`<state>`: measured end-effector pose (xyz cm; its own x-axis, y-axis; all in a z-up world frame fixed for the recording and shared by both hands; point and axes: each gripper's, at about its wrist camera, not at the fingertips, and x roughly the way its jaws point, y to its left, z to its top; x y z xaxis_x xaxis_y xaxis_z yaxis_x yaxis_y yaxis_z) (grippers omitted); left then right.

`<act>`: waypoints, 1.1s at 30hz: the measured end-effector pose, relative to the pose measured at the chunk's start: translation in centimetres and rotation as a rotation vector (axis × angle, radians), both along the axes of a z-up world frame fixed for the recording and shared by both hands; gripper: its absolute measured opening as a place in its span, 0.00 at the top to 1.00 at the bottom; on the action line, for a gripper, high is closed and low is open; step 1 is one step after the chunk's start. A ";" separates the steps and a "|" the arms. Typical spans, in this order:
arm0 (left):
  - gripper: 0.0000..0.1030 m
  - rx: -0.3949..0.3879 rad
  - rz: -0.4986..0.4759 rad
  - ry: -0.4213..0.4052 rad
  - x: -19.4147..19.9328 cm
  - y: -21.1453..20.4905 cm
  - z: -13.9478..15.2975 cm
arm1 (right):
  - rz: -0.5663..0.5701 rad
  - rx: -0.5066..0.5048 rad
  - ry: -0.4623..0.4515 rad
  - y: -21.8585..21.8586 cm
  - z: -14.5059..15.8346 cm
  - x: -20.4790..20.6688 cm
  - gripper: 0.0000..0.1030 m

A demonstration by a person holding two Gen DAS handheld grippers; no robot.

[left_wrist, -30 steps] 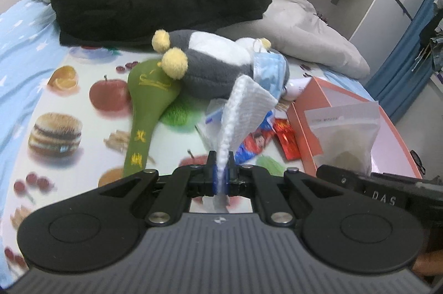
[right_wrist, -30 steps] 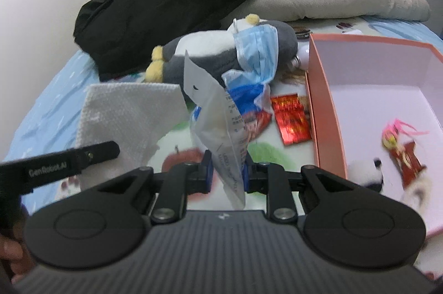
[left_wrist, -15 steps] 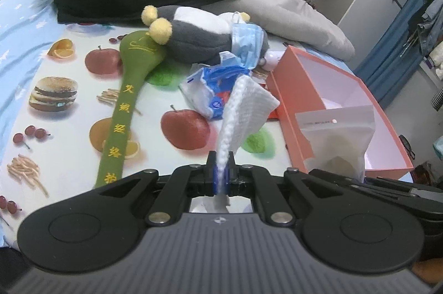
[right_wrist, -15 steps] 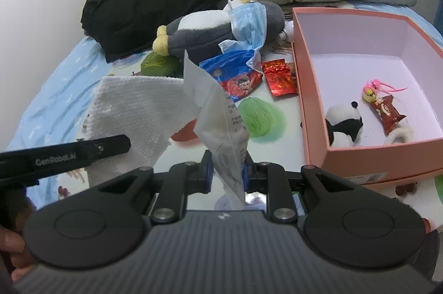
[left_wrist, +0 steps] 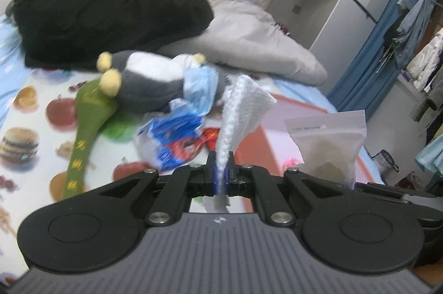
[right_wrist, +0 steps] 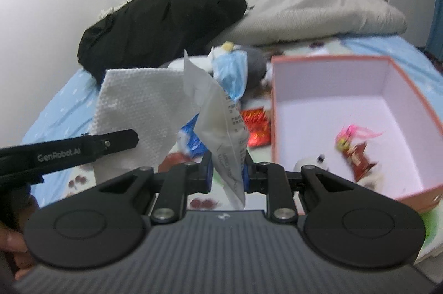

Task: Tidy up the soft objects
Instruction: 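Carry the zip bag with the right tool while the left tool carries the white wipe over the box, then open the right tool to drop the zip bag while the left tool releases the wipe into the box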

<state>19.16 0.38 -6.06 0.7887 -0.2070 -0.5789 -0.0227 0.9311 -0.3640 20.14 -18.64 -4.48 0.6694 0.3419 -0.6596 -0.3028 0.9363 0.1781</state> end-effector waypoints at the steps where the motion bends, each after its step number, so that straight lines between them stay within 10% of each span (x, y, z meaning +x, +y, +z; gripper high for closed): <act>1: 0.94 -0.003 -0.008 -0.011 0.5 -0.5 0.4 | -0.006 0.000 -0.009 -0.5 0.4 0.3 0.77; 13: 0.94 -0.026 -0.162 -0.019 7.8 -8.4 1.2 | -0.152 -0.014 -0.058 -7.9 1.3 3.7 0.77; 33: 0.94 0.038 -0.341 0.277 21.2 -18.1 -11.0 | -0.316 -0.065 0.315 -17.8 -11.6 13.8 0.76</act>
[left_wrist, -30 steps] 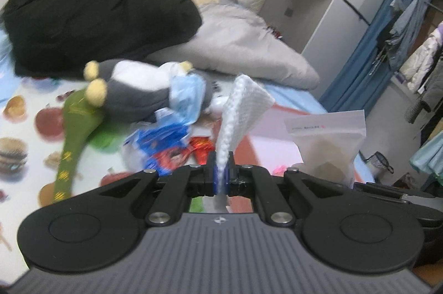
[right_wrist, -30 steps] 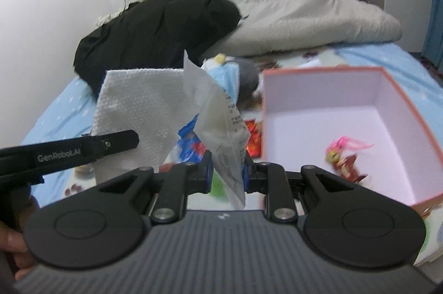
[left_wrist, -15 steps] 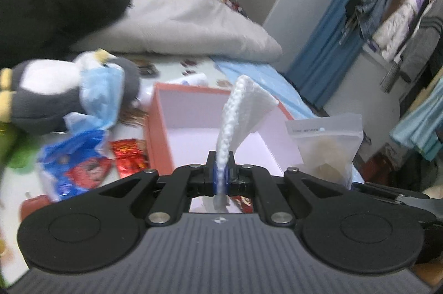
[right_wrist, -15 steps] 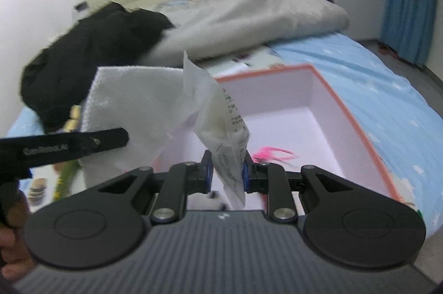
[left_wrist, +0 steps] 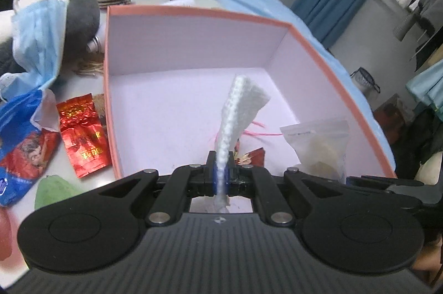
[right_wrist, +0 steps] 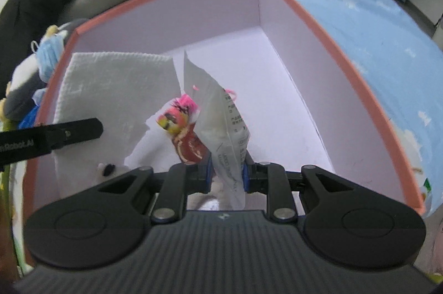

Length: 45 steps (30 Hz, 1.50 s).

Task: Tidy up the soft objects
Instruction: 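Open the right tool to drop the zip bag while the left tool releases the wipe into the box, then move both open tools back toward the blue snack bag and red candy packet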

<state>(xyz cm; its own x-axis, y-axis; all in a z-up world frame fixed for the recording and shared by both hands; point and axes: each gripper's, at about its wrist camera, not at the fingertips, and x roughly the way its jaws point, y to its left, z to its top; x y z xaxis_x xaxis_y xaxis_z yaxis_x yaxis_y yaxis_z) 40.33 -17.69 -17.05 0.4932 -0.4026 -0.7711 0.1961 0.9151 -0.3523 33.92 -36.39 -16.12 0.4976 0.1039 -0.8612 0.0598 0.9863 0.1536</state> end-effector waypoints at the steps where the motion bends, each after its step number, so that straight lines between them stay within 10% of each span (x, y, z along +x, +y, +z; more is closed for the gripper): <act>1: 0.94 0.002 -0.003 0.002 0.3 -0.2 -0.4 | -0.002 0.007 0.003 -0.1 -0.2 0.2 0.76; 6: 0.91 0.008 -0.006 0.000 0.9 -0.5 -0.5 | 0.015 -0.010 -0.011 0.2 0.0 0.6 0.73; 12: 0.64 0.010 -0.011 -0.039 -0.2 -0.2 1.2 | 0.000 0.009 -0.010 0.5 0.8 0.3 0.52; 29: 0.62 -0.005 0.061 -0.253 -12.2 4.9 12.6 | 0.029 0.054 -0.226 3.6 10.2 -9.2 0.52; 45: 0.55 0.012 0.203 -0.337 -27.2 13.3 15.6 | 0.156 0.080 -0.358 10.0 14.1 -19.4 0.52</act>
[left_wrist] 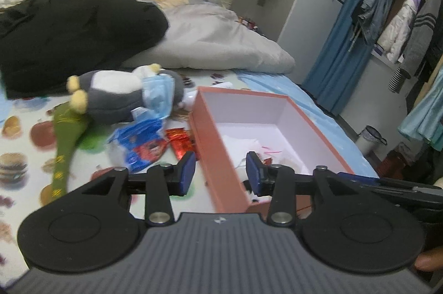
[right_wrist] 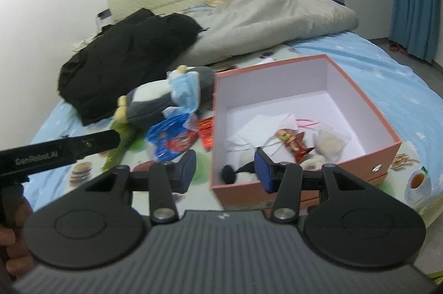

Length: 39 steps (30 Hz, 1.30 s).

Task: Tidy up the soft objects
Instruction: 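Move both open tools back toward the blue snack bag and red candy packet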

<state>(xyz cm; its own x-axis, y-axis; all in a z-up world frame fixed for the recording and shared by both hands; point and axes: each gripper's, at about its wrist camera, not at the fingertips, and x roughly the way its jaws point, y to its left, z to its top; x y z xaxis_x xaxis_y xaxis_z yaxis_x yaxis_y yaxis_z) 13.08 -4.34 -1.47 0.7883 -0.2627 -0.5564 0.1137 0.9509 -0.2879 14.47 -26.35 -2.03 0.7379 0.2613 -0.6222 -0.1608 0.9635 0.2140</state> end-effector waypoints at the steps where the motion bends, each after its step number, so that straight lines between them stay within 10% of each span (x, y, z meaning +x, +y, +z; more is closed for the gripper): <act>1: 0.55 0.001 0.009 -0.003 -0.8 0.5 -0.1 | 0.011 -0.001 -0.003 0.5 0.0 -0.6 0.52; 21: 0.52 0.050 0.107 0.067 -9.1 4.9 -3.6 | 0.092 -0.027 -0.024 5.8 -2.3 -7.5 0.52; 39: 0.52 0.053 0.125 0.126 -6.2 6.4 -6.8 | 0.108 -0.092 -0.011 7.8 -5.4 -6.4 0.52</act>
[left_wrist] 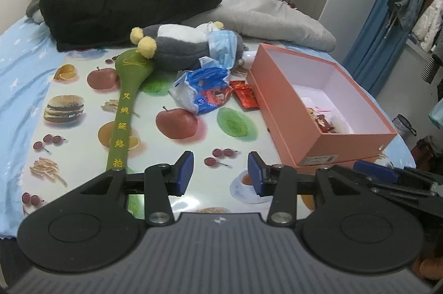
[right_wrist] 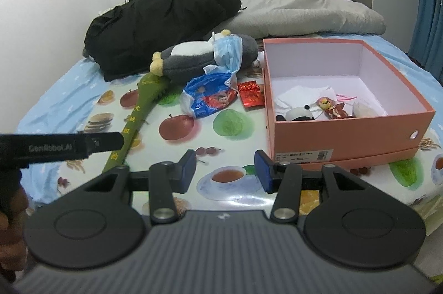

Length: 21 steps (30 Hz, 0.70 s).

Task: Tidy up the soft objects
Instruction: 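Move both open tools back toward the blue snack bag and red candy packet, then grasp the red candy packet with the right tool while the left tool grasps the blue snack bag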

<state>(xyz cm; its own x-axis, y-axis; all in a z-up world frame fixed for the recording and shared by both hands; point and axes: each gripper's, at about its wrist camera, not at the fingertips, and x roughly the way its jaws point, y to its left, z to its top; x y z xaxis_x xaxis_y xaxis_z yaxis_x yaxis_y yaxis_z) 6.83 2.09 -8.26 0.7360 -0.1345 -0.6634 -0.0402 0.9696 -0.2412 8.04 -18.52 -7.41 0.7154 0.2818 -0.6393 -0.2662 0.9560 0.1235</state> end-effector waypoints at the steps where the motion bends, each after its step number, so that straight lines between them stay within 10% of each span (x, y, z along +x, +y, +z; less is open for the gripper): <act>1: 0.52 -0.002 0.004 0.004 0.4 0.3 -0.2 | 0.004 -0.004 0.001 0.3 -0.2 0.2 0.52; 21: 0.47 0.036 0.015 0.072 10.5 5.2 -3.4 | 0.076 -0.103 0.002 6.9 -3.1 6.8 0.52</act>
